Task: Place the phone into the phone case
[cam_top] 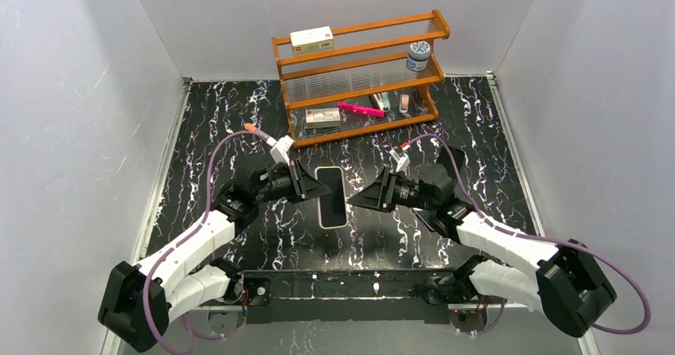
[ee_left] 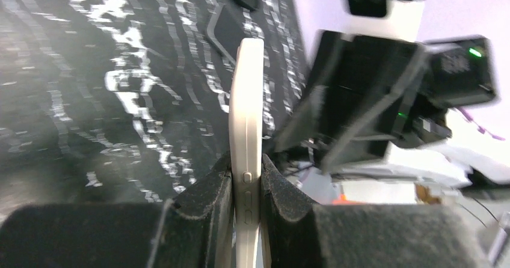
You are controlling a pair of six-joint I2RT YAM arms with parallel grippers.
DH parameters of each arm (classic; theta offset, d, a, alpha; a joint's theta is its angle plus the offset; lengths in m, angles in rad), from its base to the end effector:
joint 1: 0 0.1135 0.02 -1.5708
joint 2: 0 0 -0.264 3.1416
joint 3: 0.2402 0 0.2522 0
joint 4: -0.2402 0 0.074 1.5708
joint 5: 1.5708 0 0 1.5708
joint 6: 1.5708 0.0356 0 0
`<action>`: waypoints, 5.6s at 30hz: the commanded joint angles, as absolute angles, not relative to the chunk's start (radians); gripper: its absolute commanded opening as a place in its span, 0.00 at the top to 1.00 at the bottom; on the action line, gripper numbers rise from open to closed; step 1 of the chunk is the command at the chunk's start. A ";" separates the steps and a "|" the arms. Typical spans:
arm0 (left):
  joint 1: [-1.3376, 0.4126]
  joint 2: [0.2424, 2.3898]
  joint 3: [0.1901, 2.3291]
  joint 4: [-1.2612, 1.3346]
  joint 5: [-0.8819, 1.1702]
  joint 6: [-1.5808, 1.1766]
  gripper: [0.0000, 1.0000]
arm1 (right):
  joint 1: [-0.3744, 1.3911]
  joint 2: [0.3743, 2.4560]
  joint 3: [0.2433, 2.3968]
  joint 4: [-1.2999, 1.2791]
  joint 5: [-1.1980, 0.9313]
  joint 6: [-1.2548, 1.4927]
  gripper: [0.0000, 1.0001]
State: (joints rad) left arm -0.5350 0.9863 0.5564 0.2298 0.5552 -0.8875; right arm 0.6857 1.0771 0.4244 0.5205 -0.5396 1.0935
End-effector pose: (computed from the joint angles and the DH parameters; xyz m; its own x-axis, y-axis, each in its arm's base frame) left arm 0.1833 -0.1304 0.2654 -0.7886 -0.2987 -0.5375 0.4215 0.3739 -0.8262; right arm 0.1661 0.1595 0.2311 -0.8795 0.2650 -0.3952 -0.3400 0.2310 0.9116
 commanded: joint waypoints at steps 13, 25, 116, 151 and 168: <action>-0.114 1.108 0.645 -0.053 0.500 -0.731 1.00 | 0.686 0.854 0.529 0.088 -0.299 0.956 0.01; 0.138 1.291 0.570 0.149 0.583 -0.775 1.00 | 0.687 0.791 0.554 -0.042 -0.242 0.890 0.01; -0.077 1.003 0.618 -0.233 0.485 -0.517 0.02 | 0.054 1.405 0.785 -0.508 0.350 1.381 0.58; -0.077 0.981 0.620 -0.245 0.462 -0.515 0.02 | 0.044 1.350 0.708 -0.370 0.387 1.227 0.99; -0.079 0.999 0.606 -0.226 0.474 -0.535 0.02 | 0.192 1.371 0.921 -0.279 -0.136 0.190 0.99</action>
